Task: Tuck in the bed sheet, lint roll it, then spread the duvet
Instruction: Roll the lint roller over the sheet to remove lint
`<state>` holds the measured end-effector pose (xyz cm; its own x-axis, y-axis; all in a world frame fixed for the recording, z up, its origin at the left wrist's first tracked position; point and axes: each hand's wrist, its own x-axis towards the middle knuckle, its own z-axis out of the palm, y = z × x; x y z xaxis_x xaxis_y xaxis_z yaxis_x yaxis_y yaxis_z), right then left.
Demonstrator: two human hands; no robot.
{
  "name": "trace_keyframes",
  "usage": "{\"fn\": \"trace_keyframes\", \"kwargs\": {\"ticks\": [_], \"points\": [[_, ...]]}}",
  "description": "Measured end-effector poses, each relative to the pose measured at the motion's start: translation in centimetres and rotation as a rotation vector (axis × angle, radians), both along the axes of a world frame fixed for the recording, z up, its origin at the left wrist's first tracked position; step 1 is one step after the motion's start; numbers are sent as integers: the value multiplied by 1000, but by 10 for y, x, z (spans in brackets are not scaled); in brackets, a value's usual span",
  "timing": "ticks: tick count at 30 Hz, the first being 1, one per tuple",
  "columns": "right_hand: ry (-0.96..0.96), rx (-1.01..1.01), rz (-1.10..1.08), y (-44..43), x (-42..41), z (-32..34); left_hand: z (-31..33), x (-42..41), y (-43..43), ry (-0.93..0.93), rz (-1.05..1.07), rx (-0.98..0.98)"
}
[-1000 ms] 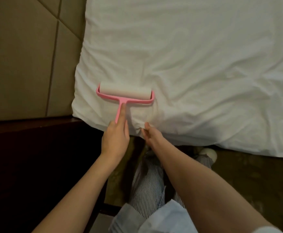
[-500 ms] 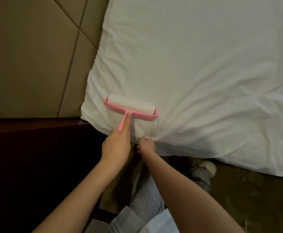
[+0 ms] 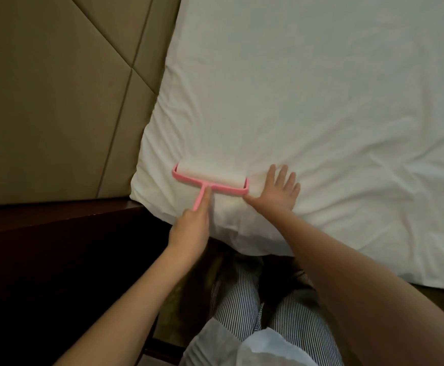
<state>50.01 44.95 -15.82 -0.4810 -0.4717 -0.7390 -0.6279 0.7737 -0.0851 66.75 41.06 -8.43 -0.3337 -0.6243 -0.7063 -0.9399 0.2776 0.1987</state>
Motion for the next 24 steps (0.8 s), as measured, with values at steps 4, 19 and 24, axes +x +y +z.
{"fn": "trace_keyframes", "kwargs": {"ticks": [4, 19, 24], "points": [[-88, 40, 44, 7, -13, -1, -19, -46, -48, 110, -20, -113], [-125, -78, -74, -52, -116, 9, -21, -126, -121, 197, 63, -143], [-136, -141, -31, -112, -161, -4, -18, -209, -212, 181, 77, -133]]}}
